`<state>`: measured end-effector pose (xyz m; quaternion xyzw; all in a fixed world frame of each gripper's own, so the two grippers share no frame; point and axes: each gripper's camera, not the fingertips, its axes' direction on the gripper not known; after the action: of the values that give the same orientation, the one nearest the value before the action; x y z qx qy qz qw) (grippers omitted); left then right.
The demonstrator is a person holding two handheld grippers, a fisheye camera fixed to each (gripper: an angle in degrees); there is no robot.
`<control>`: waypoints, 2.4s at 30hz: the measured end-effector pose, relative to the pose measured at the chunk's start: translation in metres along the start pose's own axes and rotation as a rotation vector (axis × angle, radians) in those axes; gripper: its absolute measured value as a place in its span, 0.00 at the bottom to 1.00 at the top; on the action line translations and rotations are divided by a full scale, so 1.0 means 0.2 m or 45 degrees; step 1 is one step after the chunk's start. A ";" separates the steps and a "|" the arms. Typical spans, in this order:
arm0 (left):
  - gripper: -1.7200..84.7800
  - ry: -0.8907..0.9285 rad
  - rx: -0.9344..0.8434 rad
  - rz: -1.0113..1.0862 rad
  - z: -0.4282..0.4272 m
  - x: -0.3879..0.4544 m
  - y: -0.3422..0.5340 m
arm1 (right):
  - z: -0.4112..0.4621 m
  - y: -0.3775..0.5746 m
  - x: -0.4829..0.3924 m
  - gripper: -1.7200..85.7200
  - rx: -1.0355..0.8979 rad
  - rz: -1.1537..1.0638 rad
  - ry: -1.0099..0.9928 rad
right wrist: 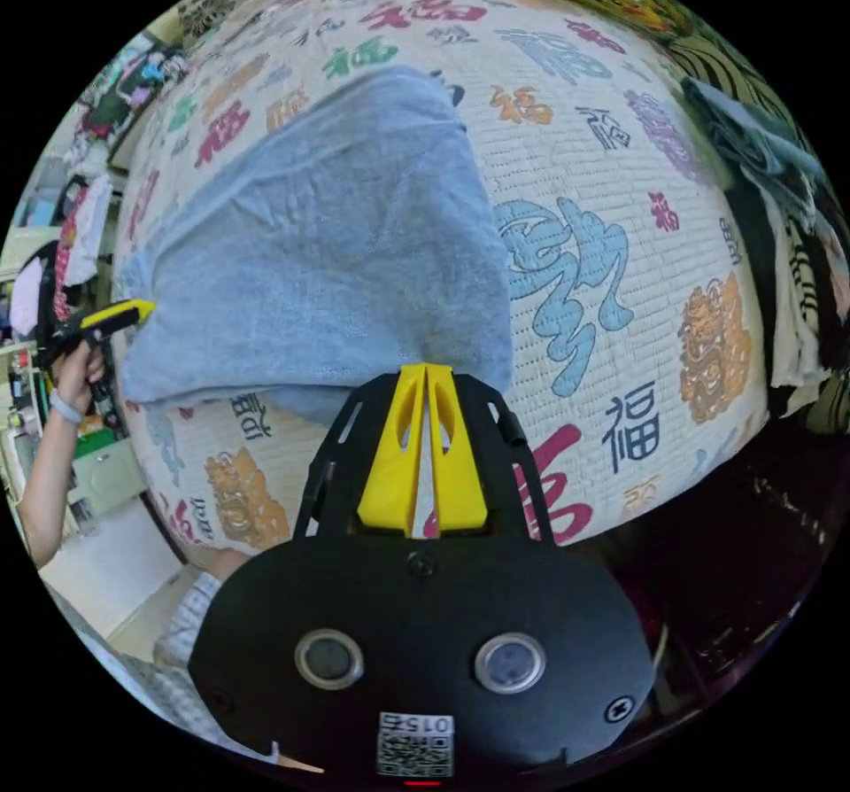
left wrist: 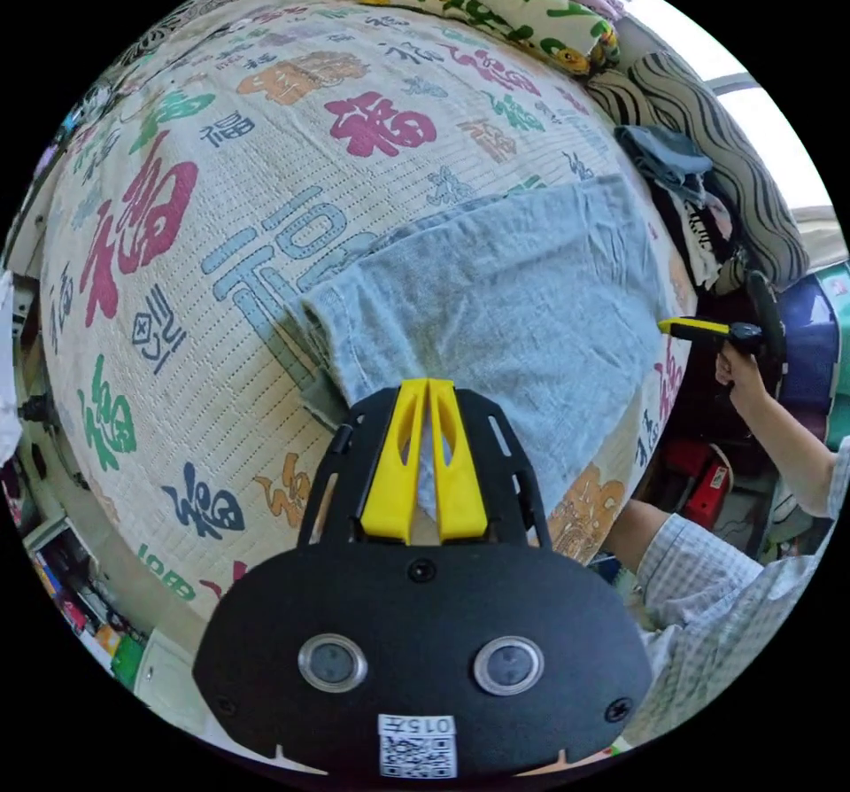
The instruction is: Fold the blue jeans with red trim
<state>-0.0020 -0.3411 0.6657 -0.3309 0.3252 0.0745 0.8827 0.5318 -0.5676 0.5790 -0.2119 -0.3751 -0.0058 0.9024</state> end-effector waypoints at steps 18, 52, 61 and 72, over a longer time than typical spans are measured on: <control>0.14 0.184 -0.333 0.697 0.46 1.15 -1.50 | -0.18 0.36 0.97 0.16 0.168 0.329 -0.888; 0.02 0.936 -0.065 0.664 0.22 0.89 -1.47 | -1.15 1.12 0.83 0.07 0.547 -0.084 -0.652; 0.01 0.939 -0.028 0.271 0.46 0.37 -1.21 | -0.65 1.04 0.18 0.08 0.269 -0.241 -0.477; 0.08 0.678 0.140 0.357 0.24 0.45 -1.16 | -0.77 1.02 0.25 0.08 0.328 -0.248 -0.379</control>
<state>0.1740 -0.4977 0.7608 -0.2425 0.5913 0.0885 0.7640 0.7066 -0.4342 0.4399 -0.0559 -0.5206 -0.0137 0.8519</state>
